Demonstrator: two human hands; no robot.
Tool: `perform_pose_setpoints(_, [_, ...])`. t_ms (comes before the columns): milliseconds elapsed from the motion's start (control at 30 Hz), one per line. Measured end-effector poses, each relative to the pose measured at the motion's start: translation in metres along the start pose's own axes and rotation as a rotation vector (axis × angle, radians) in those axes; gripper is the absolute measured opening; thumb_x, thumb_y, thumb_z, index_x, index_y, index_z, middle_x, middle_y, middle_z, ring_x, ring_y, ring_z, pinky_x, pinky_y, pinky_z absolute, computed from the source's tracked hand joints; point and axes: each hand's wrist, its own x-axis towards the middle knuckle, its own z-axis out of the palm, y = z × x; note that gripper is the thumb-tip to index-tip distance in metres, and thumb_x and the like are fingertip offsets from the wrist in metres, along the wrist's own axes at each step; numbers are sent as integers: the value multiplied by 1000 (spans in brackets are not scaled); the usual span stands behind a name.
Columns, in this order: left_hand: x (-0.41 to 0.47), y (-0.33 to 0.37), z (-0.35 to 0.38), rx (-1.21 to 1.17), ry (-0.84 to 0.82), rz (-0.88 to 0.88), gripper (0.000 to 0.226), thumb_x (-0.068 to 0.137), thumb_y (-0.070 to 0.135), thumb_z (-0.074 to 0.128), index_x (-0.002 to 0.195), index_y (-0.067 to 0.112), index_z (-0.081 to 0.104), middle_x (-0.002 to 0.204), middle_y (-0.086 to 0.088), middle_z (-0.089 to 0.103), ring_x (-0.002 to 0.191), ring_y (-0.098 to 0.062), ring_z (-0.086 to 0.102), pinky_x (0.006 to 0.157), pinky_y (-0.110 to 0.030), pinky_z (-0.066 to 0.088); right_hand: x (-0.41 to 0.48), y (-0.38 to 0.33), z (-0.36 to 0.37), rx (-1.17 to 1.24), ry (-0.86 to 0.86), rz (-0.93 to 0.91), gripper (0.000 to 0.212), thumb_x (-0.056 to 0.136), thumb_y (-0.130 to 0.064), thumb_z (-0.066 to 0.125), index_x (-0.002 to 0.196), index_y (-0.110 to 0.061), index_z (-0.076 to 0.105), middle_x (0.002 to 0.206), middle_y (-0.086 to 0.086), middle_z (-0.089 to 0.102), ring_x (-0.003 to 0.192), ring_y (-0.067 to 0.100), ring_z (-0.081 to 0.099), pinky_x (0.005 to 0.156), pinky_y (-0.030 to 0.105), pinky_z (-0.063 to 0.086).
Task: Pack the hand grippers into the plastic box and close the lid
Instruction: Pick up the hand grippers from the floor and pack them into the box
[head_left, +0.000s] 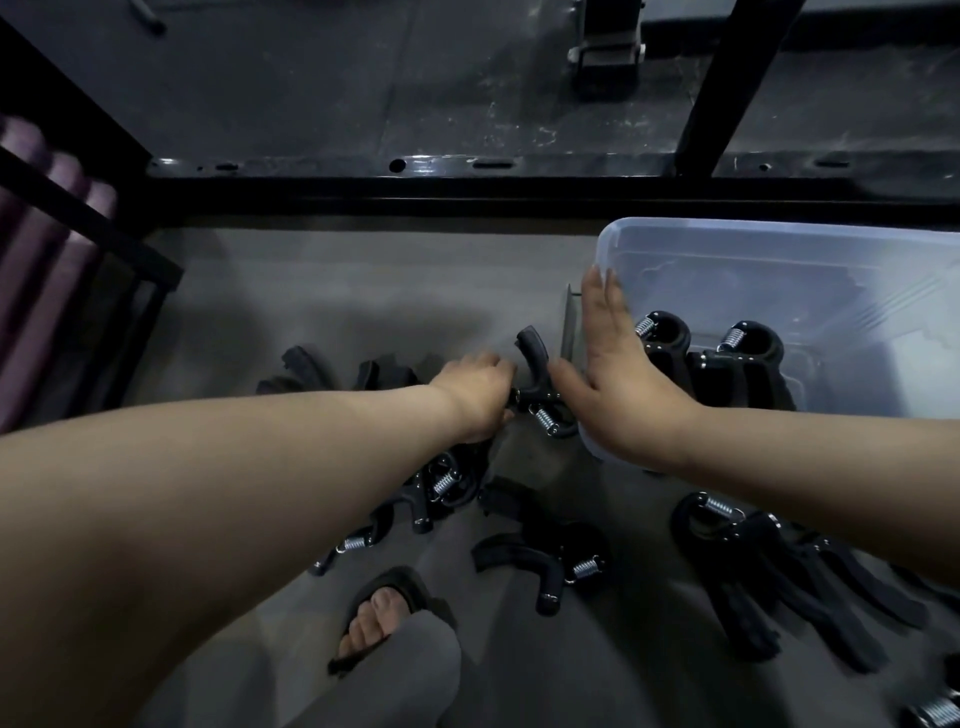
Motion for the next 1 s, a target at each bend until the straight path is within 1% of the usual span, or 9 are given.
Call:
perform_pose_setpoints(100, [5,5,-2,7,92,94,45,86,33,61,124,14,48,122,-10,53,113,-33,51,91,-39,41,0,-2,-1,19,1,1,85,99,-34,44,151,-25,-23,158,-1,-32,150,22,-9,108,25,1])
perform_pose_setpoints(267, [20,19,-2,37,-7,102,32,83,29,60,114,19,57,113,-7,59,103,-30,60,81,-36,46,-1,-4,-2,50,-22,15,86,99,-35,43,150,-28,-25,157,-4,-34,150,19,-6,105,22,3])
perform_pose_setpoints(367, [28,18,1,106,3,111,27,84,27,61,111,21,60,111,-5,60,102,-29,61,78,-36,47,-1,-3,-2,57,-25,10,85,99,-35,43,149,-29,-26,156,-5,-35,149,19,-7,106,22,3])
perform_pose_setpoints(533, [22,14,6,250,39,188,38,83,28,63,118,20,53,116,-4,55,111,-26,53,92,-38,39,-1,-2,-2,53,-32,2,85,99,-37,42,148,-31,-28,154,-7,-38,149,16,-10,106,23,1])
perform_pose_setpoints(667, [13,-4,-4,205,179,259,30,83,23,58,110,16,49,108,-4,56,100,-28,57,89,-39,33,-1,-2,-2,35,-22,3,85,99,-37,42,149,-29,-26,156,-4,-36,149,19,-9,107,24,1])
perform_pose_setpoints(733, [7,-15,-11,215,263,301,37,80,18,59,115,13,49,108,-6,55,100,-30,56,93,-40,35,0,-2,-2,34,-20,4,85,99,-36,43,150,-28,-25,156,-3,-35,150,23,-7,107,26,3])
perform_pose_setpoints(833, [-1,-22,-20,123,326,237,39,84,18,57,122,14,49,110,-7,53,107,-31,53,97,-39,36,-1,-3,-2,21,-17,7,85,99,-37,43,150,-28,-25,157,-2,-34,150,25,-6,111,29,5])
perform_pose_setpoints(933, [-6,-23,-34,-9,410,142,27,96,28,49,120,17,51,114,-7,54,111,-31,51,96,-39,36,-1,-3,-2,-1,-15,7,85,99,-39,42,150,-28,-25,157,-3,-34,150,23,-9,114,33,5])
perform_pose_setpoints(1000, [-11,-24,-48,-96,445,74,29,99,34,45,119,15,53,116,-10,56,109,-33,52,94,-41,38,-1,-3,-2,-19,-23,5,85,99,-41,41,150,-27,-26,156,-2,-35,149,20,-13,114,32,4])
